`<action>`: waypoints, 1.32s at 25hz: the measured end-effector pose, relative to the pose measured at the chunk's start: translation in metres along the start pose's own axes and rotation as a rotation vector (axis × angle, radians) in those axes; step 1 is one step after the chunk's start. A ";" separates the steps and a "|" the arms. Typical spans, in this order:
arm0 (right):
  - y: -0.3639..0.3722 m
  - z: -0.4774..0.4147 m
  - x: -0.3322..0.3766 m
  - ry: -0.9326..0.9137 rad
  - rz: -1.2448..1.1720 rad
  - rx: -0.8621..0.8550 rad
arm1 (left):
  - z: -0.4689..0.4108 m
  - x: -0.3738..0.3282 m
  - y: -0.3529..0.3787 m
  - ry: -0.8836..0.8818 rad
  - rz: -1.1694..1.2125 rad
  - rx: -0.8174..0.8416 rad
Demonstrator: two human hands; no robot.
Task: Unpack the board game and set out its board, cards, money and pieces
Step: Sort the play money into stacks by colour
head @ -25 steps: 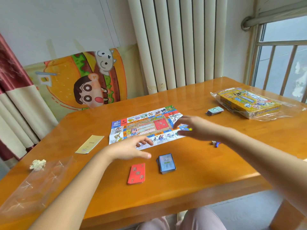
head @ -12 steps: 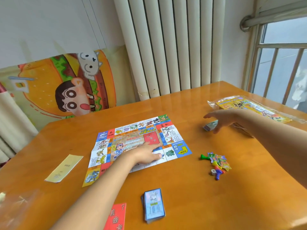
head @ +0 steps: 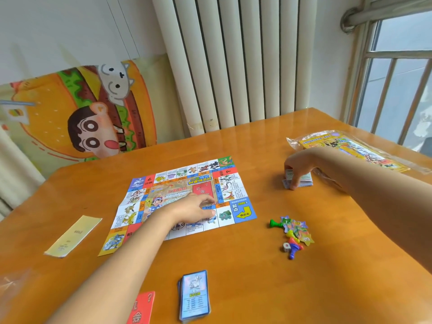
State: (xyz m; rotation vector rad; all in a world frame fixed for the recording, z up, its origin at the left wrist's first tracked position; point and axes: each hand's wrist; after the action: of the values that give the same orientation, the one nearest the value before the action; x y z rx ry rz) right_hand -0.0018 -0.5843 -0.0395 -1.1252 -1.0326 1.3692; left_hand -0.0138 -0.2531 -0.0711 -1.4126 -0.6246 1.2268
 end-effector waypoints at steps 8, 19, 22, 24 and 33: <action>0.010 0.023 0.005 0.072 -0.136 -0.053 | 0.016 -0.049 0.013 0.051 0.082 -0.203; 0.015 0.090 0.062 0.029 -1.341 -0.431 | 0.045 -0.081 0.003 -0.046 0.787 -0.063; -0.001 0.110 0.108 -0.130 -1.546 -0.432 | 0.060 -0.091 -0.004 -0.060 1.152 0.118; -0.005 0.114 0.125 -0.196 -1.559 -0.440 | 0.064 -0.094 -0.006 -0.021 1.169 0.088; 0.003 0.126 0.126 -0.306 -1.060 -0.633 | 0.076 -0.107 0.004 -0.088 1.207 0.058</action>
State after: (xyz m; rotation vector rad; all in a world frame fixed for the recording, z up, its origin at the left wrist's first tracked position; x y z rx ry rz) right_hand -0.1293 -0.4597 -0.0300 -0.5712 -1.9861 0.3440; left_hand -0.1184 -0.3197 -0.0287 -1.7223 0.3214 2.1976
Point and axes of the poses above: each hand's wrist, its own z-axis away from the middle knuckle, its own y-axis out of the palm, x = y × z, and after that the axes turned 13 degrees about -x, right-handed
